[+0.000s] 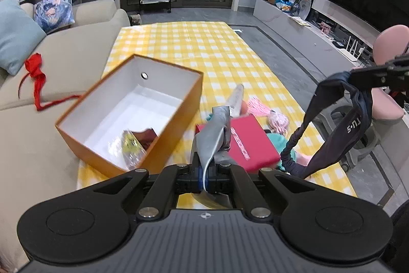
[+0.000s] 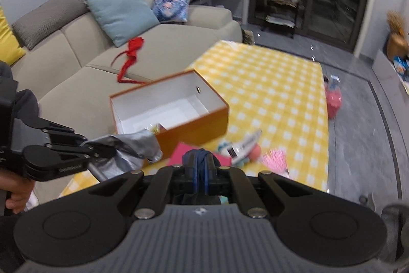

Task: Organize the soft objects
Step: 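Lift the silver bag and navy strap toward the orange box with both tools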

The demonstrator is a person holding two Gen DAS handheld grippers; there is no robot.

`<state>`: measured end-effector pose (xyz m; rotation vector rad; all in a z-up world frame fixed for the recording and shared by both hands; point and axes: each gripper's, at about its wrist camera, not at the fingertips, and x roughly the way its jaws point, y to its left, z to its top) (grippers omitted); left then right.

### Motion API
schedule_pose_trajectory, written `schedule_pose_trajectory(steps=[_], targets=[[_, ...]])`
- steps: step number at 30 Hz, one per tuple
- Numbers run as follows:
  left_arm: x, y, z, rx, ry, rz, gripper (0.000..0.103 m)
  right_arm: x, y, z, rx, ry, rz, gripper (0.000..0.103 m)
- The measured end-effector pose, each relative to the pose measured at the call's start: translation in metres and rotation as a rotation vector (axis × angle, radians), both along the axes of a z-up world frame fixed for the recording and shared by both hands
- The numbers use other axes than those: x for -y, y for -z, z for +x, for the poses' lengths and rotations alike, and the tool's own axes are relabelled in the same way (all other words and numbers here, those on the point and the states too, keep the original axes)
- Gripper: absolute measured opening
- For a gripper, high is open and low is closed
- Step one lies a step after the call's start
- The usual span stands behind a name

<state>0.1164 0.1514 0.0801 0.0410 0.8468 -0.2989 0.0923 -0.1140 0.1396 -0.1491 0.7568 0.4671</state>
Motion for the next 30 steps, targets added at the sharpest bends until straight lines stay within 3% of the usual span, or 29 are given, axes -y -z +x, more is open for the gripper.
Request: schedule_pose_trajectory(steps=[7,14,30], targets=[[-0.019,-0.015,0.025,0.013,-0.026,-0.011,0.003,-0.045,-0.021,0.029,0.039,-0.062,-0.015,0.002],[-0.036,-0.016,0.048,0.018,-0.027,0.062,0.003,-0.085,-0.028,0.064,0.059,-0.105,-0.028,0.002],[-0.08,0.007,0.119,-0.019,-0.049,0.159,0.003,-0.179,-0.025,0.148,0.057,-0.158,0.009,0.002]])
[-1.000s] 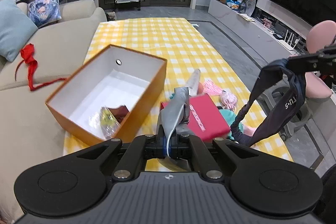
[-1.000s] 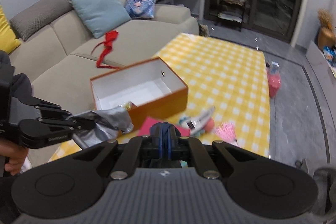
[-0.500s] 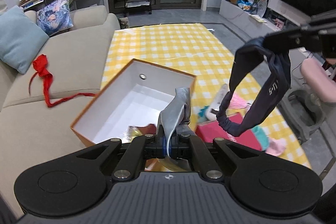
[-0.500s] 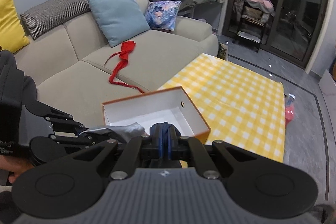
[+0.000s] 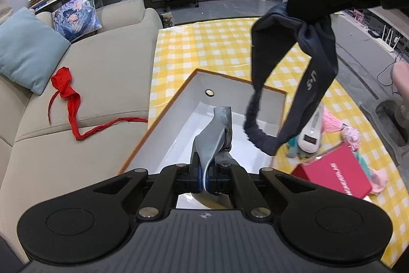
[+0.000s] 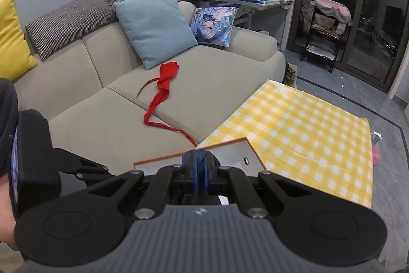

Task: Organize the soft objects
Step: 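Lift the silver bag and navy strap toward the orange box with both tools, then open both tools to drop the silver bag and navy strap into the box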

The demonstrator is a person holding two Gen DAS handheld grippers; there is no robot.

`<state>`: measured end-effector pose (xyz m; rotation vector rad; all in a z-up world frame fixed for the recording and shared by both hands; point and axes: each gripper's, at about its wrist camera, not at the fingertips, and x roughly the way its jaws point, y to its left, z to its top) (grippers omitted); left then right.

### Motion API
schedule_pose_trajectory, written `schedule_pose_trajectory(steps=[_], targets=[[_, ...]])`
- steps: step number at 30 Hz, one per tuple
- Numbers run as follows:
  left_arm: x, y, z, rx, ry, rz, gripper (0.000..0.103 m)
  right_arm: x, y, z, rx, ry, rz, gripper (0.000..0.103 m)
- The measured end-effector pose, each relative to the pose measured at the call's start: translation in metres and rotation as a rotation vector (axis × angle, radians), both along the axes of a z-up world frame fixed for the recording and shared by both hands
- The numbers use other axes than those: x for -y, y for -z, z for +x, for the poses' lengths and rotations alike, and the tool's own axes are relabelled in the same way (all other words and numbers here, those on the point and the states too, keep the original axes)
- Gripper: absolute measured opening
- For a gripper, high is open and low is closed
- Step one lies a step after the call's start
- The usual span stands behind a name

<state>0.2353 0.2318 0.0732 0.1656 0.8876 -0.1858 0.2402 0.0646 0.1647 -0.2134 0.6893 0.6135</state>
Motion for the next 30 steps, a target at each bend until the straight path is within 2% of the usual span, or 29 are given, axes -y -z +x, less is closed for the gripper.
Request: schedule_pose_trajectory(steps=[4,7,12,16,21,24,27,30], targets=[[-0.008,0.016,0.017,-0.03,0.003,0.022,0.003,-0.021,0.021,0.02,-0.033,-0.008,-0.024,0.002],[-0.013,0.032,0.029,-0.062,0.004,0.037,0.003,-0.035,0.047,0.036,-0.094,-0.011,-0.034,0.002],[-0.021,0.059,0.04,-0.104,0.001,0.054,0.004,-0.054,0.084,0.057,-0.187,-0.008,-0.01,0.002],[-0.026,0.078,0.046,-0.133,-0.012,0.064,0.004,-0.065,0.099,0.069,-0.21,0.006,0.015,0.002],[-0.027,0.096,0.057,-0.15,-0.02,0.077,0.006,-0.079,0.126,0.087,-0.233,0.013,-0.043,0.002],[-0.031,0.107,0.065,-0.181,-0.047,0.047,0.007,-0.084,0.152,0.106,-0.292,0.036,-0.06,0.002],[-0.031,0.119,0.069,-0.193,-0.042,0.081,0.007,-0.087,0.176,0.122,-0.329,0.058,-0.085,0.002],[-0.033,0.125,0.07,-0.203,-0.043,0.069,0.007,-0.09,0.198,0.135,-0.381,0.075,-0.088,0.002]])
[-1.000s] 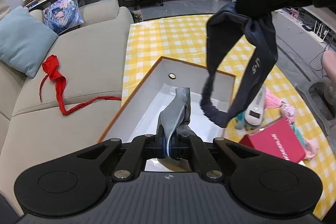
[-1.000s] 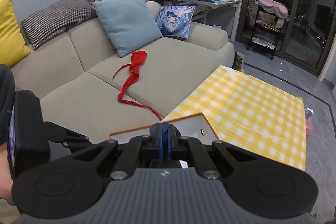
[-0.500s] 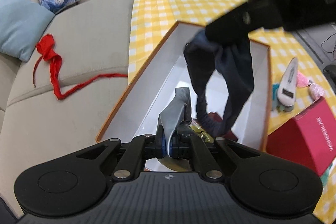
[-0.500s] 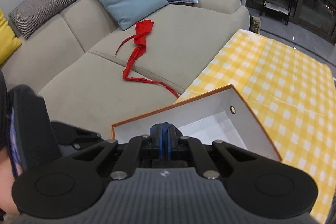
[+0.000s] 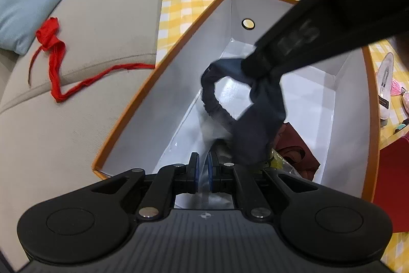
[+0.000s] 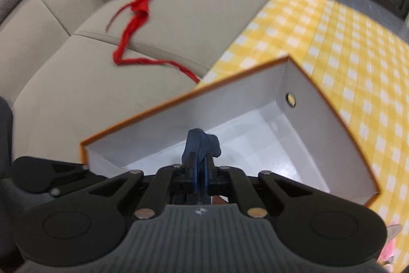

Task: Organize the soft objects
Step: 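Open both tools to drop the silver bag and navy strap into the box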

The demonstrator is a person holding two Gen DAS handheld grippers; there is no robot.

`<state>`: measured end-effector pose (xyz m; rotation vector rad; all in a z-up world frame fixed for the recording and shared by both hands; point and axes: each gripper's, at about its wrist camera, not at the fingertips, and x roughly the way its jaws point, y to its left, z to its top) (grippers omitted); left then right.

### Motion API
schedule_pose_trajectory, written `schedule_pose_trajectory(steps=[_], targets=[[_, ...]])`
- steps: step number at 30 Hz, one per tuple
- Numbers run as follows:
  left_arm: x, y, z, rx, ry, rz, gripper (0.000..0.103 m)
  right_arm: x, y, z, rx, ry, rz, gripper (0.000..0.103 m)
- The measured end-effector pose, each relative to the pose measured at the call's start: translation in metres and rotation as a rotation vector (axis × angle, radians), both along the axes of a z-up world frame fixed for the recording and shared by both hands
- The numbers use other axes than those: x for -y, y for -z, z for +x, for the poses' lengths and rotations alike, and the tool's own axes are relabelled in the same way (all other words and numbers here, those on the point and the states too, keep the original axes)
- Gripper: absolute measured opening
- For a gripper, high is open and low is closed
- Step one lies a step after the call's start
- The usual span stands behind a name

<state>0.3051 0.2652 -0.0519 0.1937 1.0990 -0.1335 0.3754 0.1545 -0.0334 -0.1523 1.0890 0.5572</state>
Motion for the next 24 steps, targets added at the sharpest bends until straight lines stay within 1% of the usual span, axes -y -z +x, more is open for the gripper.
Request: schedule_pose_trajectory(steps=[1,5,10,11,12,13,14,15,16,17,19,20,24], targets=[[0.0,0.002,0.0,-0.001,0.0,0.001,0.007,-0.001,0.007,0.003,-0.012,0.002,-0.006,0.002],[-0.003,0.008,0.006,-0.01,0.004,0.006,0.007,-0.014,0.029,0.01,0.001,-0.022,-0.067,0.002],[-0.004,0.01,0.009,-0.013,0.004,0.003,0.008,-0.018,0.051,0.021,-0.039,-0.01,-0.086,0.003],[-0.003,0.01,0.009,-0.013,0.013,0.009,0.008,-0.02,0.054,0.021,-0.038,-0.016,-0.096,0.008],[-0.002,0.01,0.009,-0.011,0.02,0.013,0.01,-0.021,0.057,0.021,-0.039,-0.021,-0.103,0.01],[-0.002,0.01,0.008,-0.006,0.024,0.016,0.013,-0.022,0.06,0.021,-0.044,-0.025,-0.11,0.017],[-0.002,0.009,0.008,-0.001,0.023,0.013,0.02,-0.021,0.062,0.022,-0.047,-0.025,-0.115,0.023],[-0.003,0.008,0.008,0.002,0.018,0.009,0.032,-0.021,0.063,0.022,-0.044,-0.024,-0.119,0.029],[-0.004,0.009,0.007,0.007,0.009,0.009,0.038,-0.021,0.064,0.022,-0.036,-0.021,-0.126,0.03],[-0.004,0.008,0.006,0.016,0.002,0.008,0.041,-0.021,0.063,0.021,-0.021,-0.014,-0.135,0.031],[-0.003,0.007,0.003,0.031,-0.001,0.003,0.042,-0.019,0.06,0.019,0.003,0.007,-0.131,0.04],[-0.003,0.006,0.003,0.033,0.0,0.003,0.043,-0.017,0.057,0.019,0.012,0.019,-0.125,0.041],[0.0,-0.001,-0.002,0.039,0.005,0.009,0.045,-0.014,0.045,0.017,0.034,0.034,-0.127,0.043]])
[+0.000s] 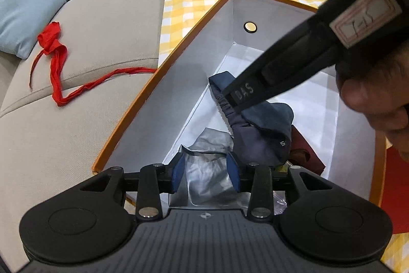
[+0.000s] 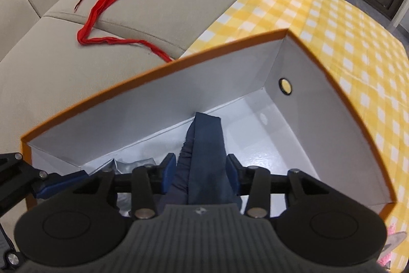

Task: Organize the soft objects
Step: 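Open both tools to drop the silver bag and navy strap into the box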

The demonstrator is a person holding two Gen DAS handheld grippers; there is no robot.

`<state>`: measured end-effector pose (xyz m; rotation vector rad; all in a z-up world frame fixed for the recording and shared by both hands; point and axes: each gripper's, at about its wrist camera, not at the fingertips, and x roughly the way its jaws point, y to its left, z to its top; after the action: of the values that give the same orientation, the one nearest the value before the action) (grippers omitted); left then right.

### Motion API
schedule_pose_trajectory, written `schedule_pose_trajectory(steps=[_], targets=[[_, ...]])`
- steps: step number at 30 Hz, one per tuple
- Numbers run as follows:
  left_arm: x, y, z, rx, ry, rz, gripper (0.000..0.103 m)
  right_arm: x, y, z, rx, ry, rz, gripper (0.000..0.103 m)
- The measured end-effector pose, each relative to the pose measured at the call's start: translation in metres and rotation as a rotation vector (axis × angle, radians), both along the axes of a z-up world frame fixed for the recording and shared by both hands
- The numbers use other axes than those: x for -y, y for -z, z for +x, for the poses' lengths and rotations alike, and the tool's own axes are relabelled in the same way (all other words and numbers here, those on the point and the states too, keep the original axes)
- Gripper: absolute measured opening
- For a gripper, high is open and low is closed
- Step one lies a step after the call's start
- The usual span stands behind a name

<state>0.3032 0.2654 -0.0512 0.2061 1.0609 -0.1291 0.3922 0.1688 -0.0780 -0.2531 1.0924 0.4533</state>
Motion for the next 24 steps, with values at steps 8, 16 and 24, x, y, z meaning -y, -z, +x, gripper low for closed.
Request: schedule_pose_trajectory(steps=[8,16,24], targets=[[0.006,-0.029,-0.013,0.031,-0.006,0.008,0.046,0.015,-0.036,-0.013,0.033,0.002,-0.016,0.043],[0.023,-0.06,-0.033,0.065,0.006,-0.001,0.046,0.04,-0.086,-0.038,0.099,0.009,-0.016,0.043],[0.035,-0.097,-0.062,0.124,0.0,-0.012,0.047,0.075,-0.138,-0.069,0.161,0.032,0.012,0.043]])
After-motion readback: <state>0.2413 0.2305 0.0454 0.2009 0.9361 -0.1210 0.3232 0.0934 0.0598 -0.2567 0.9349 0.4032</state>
